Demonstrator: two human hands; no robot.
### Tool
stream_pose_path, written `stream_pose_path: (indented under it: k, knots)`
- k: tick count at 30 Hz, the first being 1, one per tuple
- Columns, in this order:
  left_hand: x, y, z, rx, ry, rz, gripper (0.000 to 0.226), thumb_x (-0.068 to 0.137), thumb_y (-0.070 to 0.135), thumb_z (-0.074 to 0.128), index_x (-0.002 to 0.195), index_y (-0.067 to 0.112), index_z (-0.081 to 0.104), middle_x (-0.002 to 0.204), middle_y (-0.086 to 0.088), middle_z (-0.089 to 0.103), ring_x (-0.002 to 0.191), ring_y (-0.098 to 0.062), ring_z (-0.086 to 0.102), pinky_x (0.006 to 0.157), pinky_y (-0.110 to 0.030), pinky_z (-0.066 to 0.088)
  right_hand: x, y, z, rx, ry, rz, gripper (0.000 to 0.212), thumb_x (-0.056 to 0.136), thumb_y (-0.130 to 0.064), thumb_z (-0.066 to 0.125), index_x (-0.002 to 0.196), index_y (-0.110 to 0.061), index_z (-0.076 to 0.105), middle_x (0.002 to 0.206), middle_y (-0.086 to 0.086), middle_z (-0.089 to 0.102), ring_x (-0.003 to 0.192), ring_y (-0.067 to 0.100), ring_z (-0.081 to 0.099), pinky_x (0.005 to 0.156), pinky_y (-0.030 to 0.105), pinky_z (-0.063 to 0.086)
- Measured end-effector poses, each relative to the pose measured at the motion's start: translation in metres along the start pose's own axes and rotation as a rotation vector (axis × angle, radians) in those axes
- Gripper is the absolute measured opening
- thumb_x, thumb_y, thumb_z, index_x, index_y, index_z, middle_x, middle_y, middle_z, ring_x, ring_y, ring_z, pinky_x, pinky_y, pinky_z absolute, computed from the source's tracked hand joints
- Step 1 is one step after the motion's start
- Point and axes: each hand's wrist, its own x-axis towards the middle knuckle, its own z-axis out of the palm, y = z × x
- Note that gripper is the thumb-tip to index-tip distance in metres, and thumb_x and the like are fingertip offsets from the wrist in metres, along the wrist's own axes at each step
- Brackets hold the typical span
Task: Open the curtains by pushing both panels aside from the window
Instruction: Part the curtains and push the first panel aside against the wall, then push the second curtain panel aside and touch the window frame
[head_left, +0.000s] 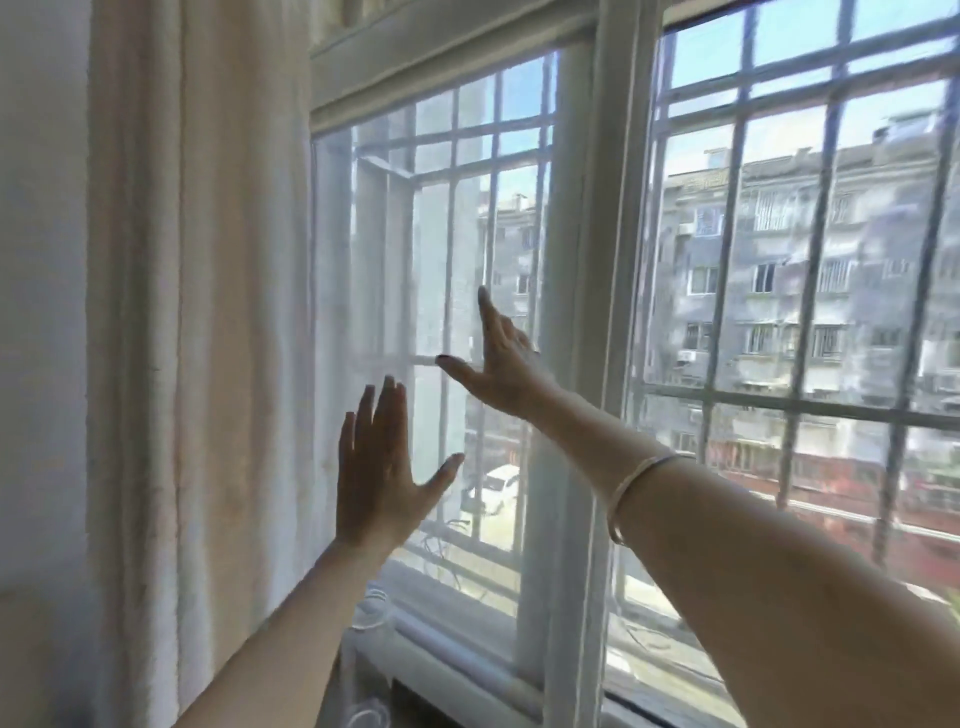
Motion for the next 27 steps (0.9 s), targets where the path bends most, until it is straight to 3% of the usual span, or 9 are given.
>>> stream_pose_path:
  k: [8,14,22,27]
  knots:
    - [-0.011,0.138,0.024,-0.302,-0.063,0.147,0.111,0.064,0.085,0.0,0.145,0.009,0.009,0.156,-0.01,0.012,0.144,-0.022,0.006,0.117,-0.04,0.004,-0.083,0.077,-0.114,-0.271,0.059,0.185,0.092,0.083,-0.053,0.05,0.145,-0.021,-0.009,0.154,0.011,0.017,0.136,0.039,0.023,0.104,0.051,0.031]
    - [-0.021,0.237,0.043,-0.565,-0.138,0.363,0.111,0.065,0.084,0.001,0.144,0.007,0.008,0.156,-0.01,0.009,0.143,-0.022,0.003,0.116,-0.04,0.003,-0.147,0.113,-0.181,-0.465,0.121,0.425,0.094,0.083,-0.053,0.051,0.144,-0.021,-0.013,0.155,0.013,0.01,0.139,0.039,0.017,0.112,0.052,0.02]
    - [-0.068,0.346,0.043,-0.89,-0.249,0.603,0.11,0.068,0.083,0.004,0.142,0.002,0.015,0.153,-0.015,0.015,0.142,-0.028,0.011,0.115,-0.044,0.008,-0.24,0.12,-0.257,-0.717,0.142,0.801,0.092,0.084,-0.056,0.046,0.142,-0.027,-0.019,0.156,0.01,0.005,0.14,0.037,0.013,0.113,0.051,0.019]
    - [-0.109,0.404,0.032,-1.047,-0.292,0.717,0.11,0.066,0.085,0.005,0.144,0.007,0.01,0.151,-0.003,0.001,0.139,-0.016,-0.002,0.115,-0.037,0.002,-0.299,0.115,-0.299,-0.773,0.179,0.981,0.093,0.083,-0.058,0.046,0.141,-0.03,-0.022,0.156,0.007,-0.004,0.142,0.034,0.002,0.115,0.05,0.009]
